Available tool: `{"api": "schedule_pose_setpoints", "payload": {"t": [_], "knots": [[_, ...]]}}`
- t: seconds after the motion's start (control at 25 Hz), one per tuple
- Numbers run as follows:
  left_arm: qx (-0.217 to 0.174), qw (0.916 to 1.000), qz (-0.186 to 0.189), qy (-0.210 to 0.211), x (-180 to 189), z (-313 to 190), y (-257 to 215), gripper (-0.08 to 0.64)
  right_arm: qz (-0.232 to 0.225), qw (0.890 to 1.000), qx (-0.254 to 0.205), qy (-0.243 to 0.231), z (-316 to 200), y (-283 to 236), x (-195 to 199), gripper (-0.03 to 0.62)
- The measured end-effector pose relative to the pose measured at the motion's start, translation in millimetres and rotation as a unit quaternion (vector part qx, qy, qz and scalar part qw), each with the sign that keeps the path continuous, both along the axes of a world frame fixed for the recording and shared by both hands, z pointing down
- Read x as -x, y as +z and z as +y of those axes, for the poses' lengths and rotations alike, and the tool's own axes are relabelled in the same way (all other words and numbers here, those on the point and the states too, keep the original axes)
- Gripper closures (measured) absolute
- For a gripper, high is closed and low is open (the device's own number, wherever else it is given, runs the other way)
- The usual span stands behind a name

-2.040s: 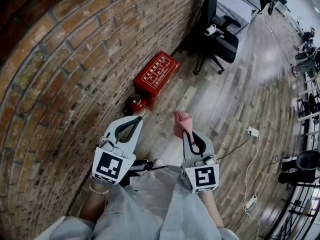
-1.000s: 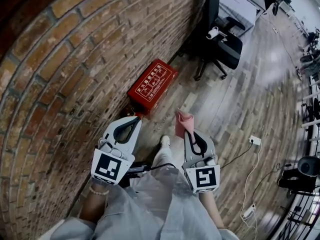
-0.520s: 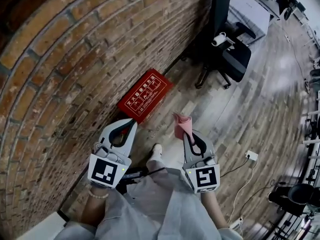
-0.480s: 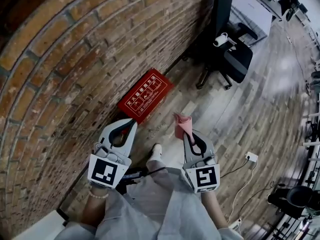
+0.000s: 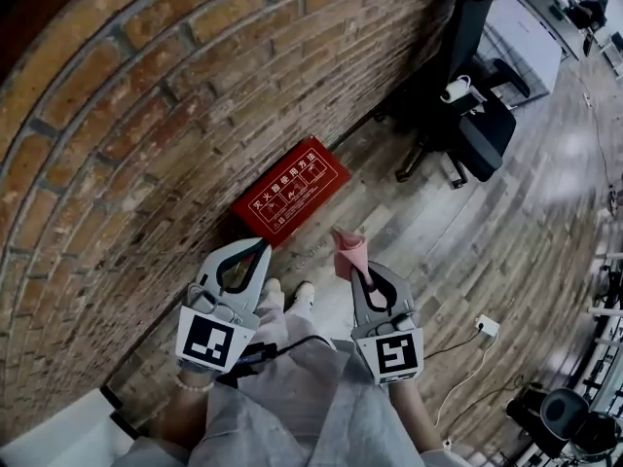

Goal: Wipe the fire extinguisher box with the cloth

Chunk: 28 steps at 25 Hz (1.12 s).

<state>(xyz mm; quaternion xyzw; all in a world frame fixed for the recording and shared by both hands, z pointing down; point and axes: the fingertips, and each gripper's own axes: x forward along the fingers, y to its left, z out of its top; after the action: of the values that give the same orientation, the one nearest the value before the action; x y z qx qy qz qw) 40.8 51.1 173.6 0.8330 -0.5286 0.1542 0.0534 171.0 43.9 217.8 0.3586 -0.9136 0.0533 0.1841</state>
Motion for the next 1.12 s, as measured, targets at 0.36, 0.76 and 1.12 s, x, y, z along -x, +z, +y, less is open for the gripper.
{"api": "schedule_pose_setpoints", "payload": {"t": [0.36,0.76,1.12], "knots": [[0.039,0.9990,0.012,0.018,11.1,-14.9,32.0,0.560,0.018,1.000,0.022,-0.006,-8.8,20.4,18.6,0.565],[0.051,0.9984,0.007,0.023,24.7,-36.7,63.3,0.560,0.039,0.998,0.041,-0.024,-23.7,66.7,31.8,0.565],[0.050,0.9979,-0.017,0.038,27.0,-59.2,109.8,0.560,0.048,0.997,0.051,-0.025,-60.8,120.2,46.4,0.565]]}}
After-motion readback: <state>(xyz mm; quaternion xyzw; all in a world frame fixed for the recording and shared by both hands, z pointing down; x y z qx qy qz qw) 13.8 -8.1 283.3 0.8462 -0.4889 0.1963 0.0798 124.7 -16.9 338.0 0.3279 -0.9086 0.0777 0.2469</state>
